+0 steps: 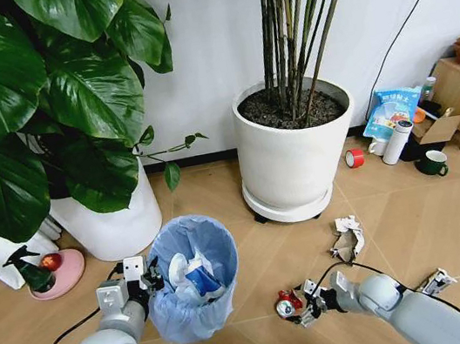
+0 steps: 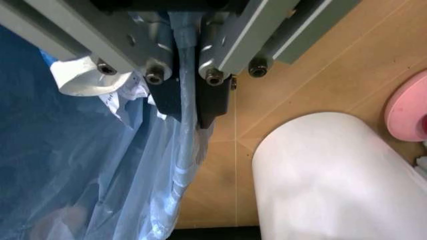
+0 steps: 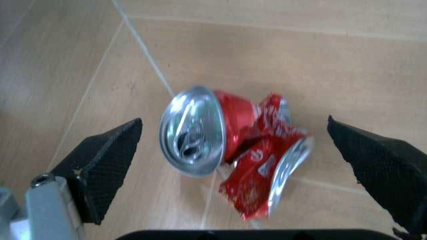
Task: Pick up the trash bin and place the garbage on the floor into it.
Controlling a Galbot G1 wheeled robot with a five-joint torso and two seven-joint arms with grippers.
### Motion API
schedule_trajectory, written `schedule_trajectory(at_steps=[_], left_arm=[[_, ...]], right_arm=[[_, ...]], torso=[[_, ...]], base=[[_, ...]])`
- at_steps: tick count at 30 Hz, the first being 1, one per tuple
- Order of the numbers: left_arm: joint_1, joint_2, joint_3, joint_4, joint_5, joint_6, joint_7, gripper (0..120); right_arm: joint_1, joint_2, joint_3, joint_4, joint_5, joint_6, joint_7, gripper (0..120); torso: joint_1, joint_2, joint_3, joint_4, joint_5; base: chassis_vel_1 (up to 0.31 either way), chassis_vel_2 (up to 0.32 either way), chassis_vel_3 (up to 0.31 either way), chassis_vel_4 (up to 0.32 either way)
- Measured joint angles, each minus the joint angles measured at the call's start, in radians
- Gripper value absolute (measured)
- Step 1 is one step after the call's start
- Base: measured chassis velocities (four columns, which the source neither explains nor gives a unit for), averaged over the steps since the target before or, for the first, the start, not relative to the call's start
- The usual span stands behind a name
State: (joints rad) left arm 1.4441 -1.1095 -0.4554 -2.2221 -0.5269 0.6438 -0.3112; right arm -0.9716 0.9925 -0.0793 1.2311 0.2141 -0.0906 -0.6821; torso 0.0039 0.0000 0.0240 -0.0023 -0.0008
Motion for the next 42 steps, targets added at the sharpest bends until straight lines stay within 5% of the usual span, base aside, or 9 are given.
schedule_trajectory(at_steps=[24,42], left_arm=[[-0.022,0.005,0.001,0.019,-0.007,-0.002,0.012,0],[-0.039,0.013,0.001,0.033,-0.015,-0.011,0.020,0]], right_arm=[[0.054,0.074,-0.059,-0.098,-0.066,0.035,0.007,100],[0.032,0.071,-0.045,-0.095,-0.091,0.043,0.038,49]], torso=[[0.000,0.000,0.000,0.0000,0.0001],[0.000,0.000,0.000,0.0002,-0.0009]], base=[[0.000,0.000,0.000,0.000],[0.000,0.000,0.000,0.000]])
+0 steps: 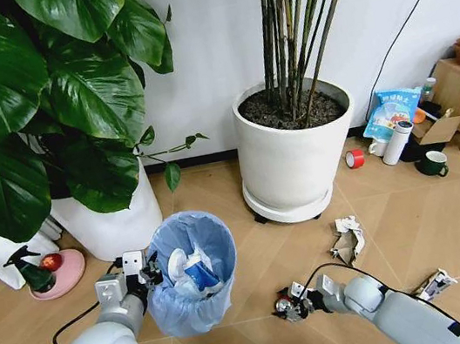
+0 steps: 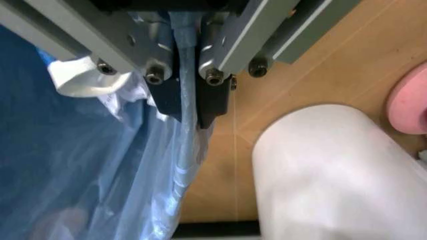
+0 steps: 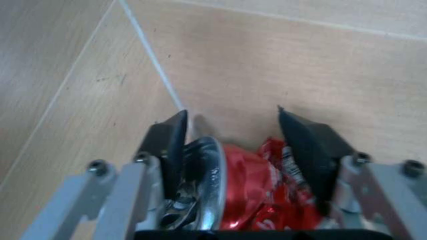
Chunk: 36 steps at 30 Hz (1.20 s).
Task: Pick up the trash bin and place the garbage on the floor into it.
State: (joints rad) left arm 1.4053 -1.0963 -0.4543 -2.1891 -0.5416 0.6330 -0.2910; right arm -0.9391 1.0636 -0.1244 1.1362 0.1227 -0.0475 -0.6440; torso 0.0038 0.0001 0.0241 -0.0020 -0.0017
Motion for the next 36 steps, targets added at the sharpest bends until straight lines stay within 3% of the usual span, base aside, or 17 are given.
schedule_trajectory(at_steps=[2,3,6,9,11,27,36], left_arm=[[0.000,0.001,0.000,0.000,0.000,0.000,0.000,0],[-0.001,0.001,0.000,0.000,0.000,-0.001,0.000,0],[-0.001,0.001,0.002,0.000,0.000,-0.001,0.000,0],[-0.002,0.000,0.004,0.000,0.000,-0.001,0.000,0],[-0.002,-0.001,0.007,-0.001,0.001,-0.001,0.000,0],[-0.006,-0.002,0.009,-0.003,0.003,-0.002,0.000,0],[-0.041,0.009,0.033,0.037,-0.003,0.001,0.012,0]], right_arm=[[-0.005,-0.001,0.004,0.002,-0.001,-0.001,0.004,41],[-0.009,-0.005,0.007,0.003,-0.001,-0.002,0.006,34],[-0.016,-0.009,0.015,0.014,0.002,-0.003,0.019,27],[-0.021,-0.012,0.027,0.026,0.014,-0.005,0.039,23],[-0.026,-0.015,0.038,0.038,0.023,-0.007,0.054,22],[-0.066,-0.053,0.111,0.155,0.095,-0.035,0.107,22],[-0.088,-0.104,0.260,0.349,0.228,-0.085,0.143,22]], torso=[[0.000,0.000,0.000,-0.0004,0.0016],[0.000,0.000,0.000,-0.0005,0.0001],[0.000,0.000,0.000,-0.0001,0.0020],[0.000,0.000,0.000,-0.0003,0.0002],[0.000,0.000,0.000,-0.0003,0.0016],[0.000,0.000,0.000,-0.0003,0.0009],[0.000,0.000,0.000,-0.0003,0.0010]], base=[[0.000,0.000,0.000,0.000],[0.000,0.000,0.000,0.000],[0.000,0.000,0.000,0.000],[0.000,0.000,0.000,0.000],[0.000,0.000,0.000,0.000],[0.000,0.000,0.000,0.000],[0.000,0.000,0.000,0.000]])
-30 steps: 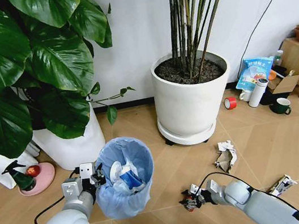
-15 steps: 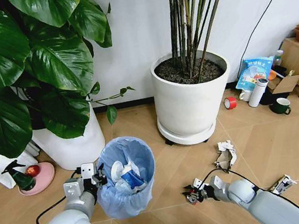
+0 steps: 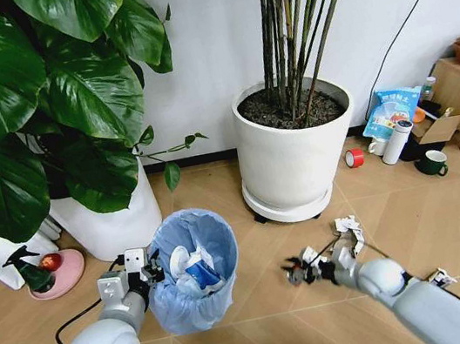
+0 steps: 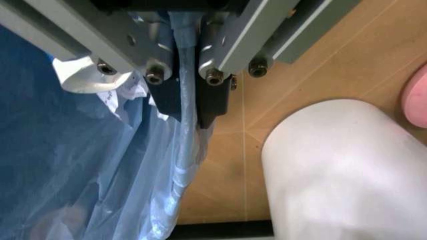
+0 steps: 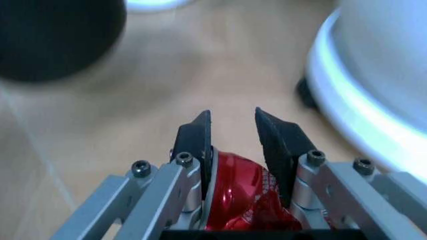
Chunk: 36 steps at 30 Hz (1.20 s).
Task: Pick up the trash bin and place the garbage on the floor into it.
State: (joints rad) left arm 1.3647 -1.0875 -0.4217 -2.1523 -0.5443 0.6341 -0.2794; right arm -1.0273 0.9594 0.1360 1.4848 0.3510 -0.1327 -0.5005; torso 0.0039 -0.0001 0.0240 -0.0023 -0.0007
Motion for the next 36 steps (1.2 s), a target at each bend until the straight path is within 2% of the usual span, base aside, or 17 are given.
schedule_trajectory(at_steps=[9,12,16,18,22,26,33,36], left_arm=[[-0.075,0.028,0.051,0.069,-0.033,0.013,0.029,0],[-0.117,0.036,0.081,0.086,-0.062,0.019,0.025,0],[-0.205,0.041,0.166,0.121,-0.122,0.032,-0.008,0],[-0.220,0.041,0.184,0.128,-0.130,0.033,-0.013,0],[-0.289,0.029,0.274,0.165,-0.162,0.038,-0.043,0],[-0.324,0.014,0.311,0.179,-0.176,0.042,-0.060,0],[-0.350,0.004,0.335,0.188,-0.193,0.046,-0.081,0],[-0.353,0.003,0.333,0.193,-0.205,0.047,-0.091,0]], right_arm=[[-0.017,-0.053,0.135,0.319,0.177,-0.073,0.095,22],[-0.006,-0.065,0.140,0.390,0.214,-0.101,0.120,22],[0.044,-0.070,0.098,0.483,0.277,-0.139,0.175,22],[0.055,-0.068,0.086,0.494,0.285,-0.144,0.182,22],[0.096,-0.055,0.006,0.530,0.314,-0.159,0.209,22],[0.100,-0.051,-0.044,0.537,0.315,-0.159,0.211,22],[0.105,-0.038,-0.096,0.502,0.271,-0.155,0.225,22],[0.107,-0.036,-0.098,0.498,0.267,-0.153,0.229,30]], torso=[[0.000,0.000,0.000,0.0001,-0.0004],[0.000,0.000,0.000,0.0000,0.0003],[0.000,0.000,0.000,-0.0001,0.0002],[0.000,0.000,0.000,0.0000,0.0002],[0.000,0.000,0.000,0.0000,-0.0002],[0.000,0.000,0.000,0.0000,0.0000],[0.000,0.000,0.000,0.0000,0.0000],[0.000,0.000,0.000,0.0001,0.0000]], base=[[0.000,0.000,0.000,0.000],[0.000,0.000,0.000,0.000],[0.000,0.000,0.000,0.000],[0.000,0.000,0.000,0.000],[0.000,0.000,0.000,0.000],[0.000,0.000,0.000,0.000],[0.000,0.000,0.000,0.000],[0.000,0.000,0.000,0.000]])
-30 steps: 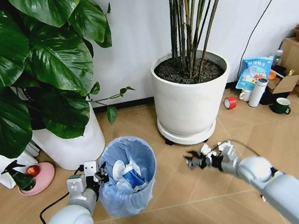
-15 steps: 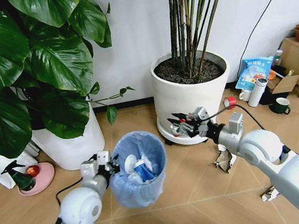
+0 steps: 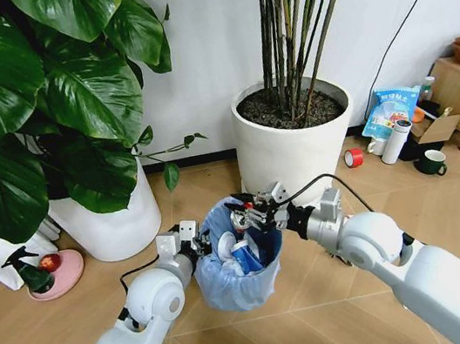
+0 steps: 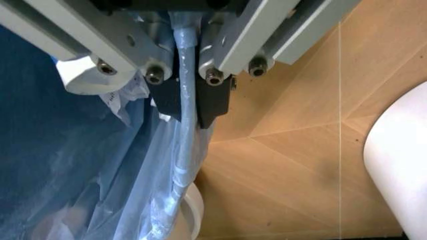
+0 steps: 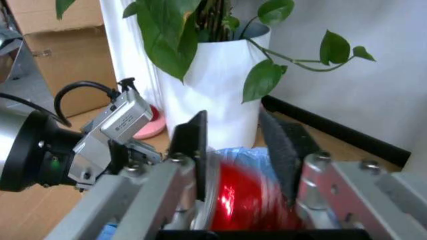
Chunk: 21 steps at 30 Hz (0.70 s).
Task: Pick up the trash bin and place the garbage on the floor into it.
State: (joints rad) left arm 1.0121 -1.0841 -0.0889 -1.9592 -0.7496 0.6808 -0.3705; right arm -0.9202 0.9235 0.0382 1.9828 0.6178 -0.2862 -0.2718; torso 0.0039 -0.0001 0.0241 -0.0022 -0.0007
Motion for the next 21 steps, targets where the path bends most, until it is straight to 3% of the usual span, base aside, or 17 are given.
schedule_trajectory(at_steps=[2,5,7,9,11,17,21], left_arm=[[-0.001,0.000,-0.002,0.003,0.000,0.000,0.000,0],[-0.008,-0.010,0.000,0.008,-0.001,0.000,-0.001,0],[-0.009,-0.013,0.002,0.008,-0.001,0.000,-0.002,0],[-0.011,-0.016,0.003,0.007,-0.002,0.000,-0.005,0],[-0.011,-0.016,0.003,0.007,-0.002,0.000,-0.005,0],[0.038,-0.015,-0.068,-0.011,0.035,-0.002,0.006,0],[0.087,-0.023,-0.124,-0.027,0.110,-0.013,0.028,0]], right_arm=[[0.000,0.000,0.000,0.000,0.001,0.002,0.001,34],[0.000,0.001,0.003,0.001,0.012,0.006,0.012,51],[0.000,0.001,0.004,0.001,0.015,0.006,0.015,54],[0.000,0.002,0.013,0.001,0.020,0.007,0.023,66],[-0.002,0.004,0.022,0.002,0.022,0.007,0.029,69],[-0.111,0.016,0.175,0.034,0.030,-0.025,0.150,95],[-0.175,0.024,0.229,0.040,0.018,-0.034,0.232,100]], torso=[[0.000,0.000,0.000,0.0000,-0.0002],[0.000,0.000,0.000,0.0000,-0.0001],[0.000,0.000,0.000,-0.0001,0.0000],[0.000,0.000,0.000,-0.0001,-0.0001],[0.000,0.000,0.000,0.0000,0.0000],[0.000,0.000,0.000,-0.0001,-0.0001],[0.000,0.000,0.000,-0.0004,-0.0002]], base=[[0.000,0.000,0.000,0.000],[0.000,0.000,0.000,0.000],[0.000,0.000,0.000,0.000],[0.000,0.000,0.000,0.000],[0.000,0.000,0.000,0.000],[0.000,0.000,0.000,0.000],[0.000,0.000,0.000,0.000]])
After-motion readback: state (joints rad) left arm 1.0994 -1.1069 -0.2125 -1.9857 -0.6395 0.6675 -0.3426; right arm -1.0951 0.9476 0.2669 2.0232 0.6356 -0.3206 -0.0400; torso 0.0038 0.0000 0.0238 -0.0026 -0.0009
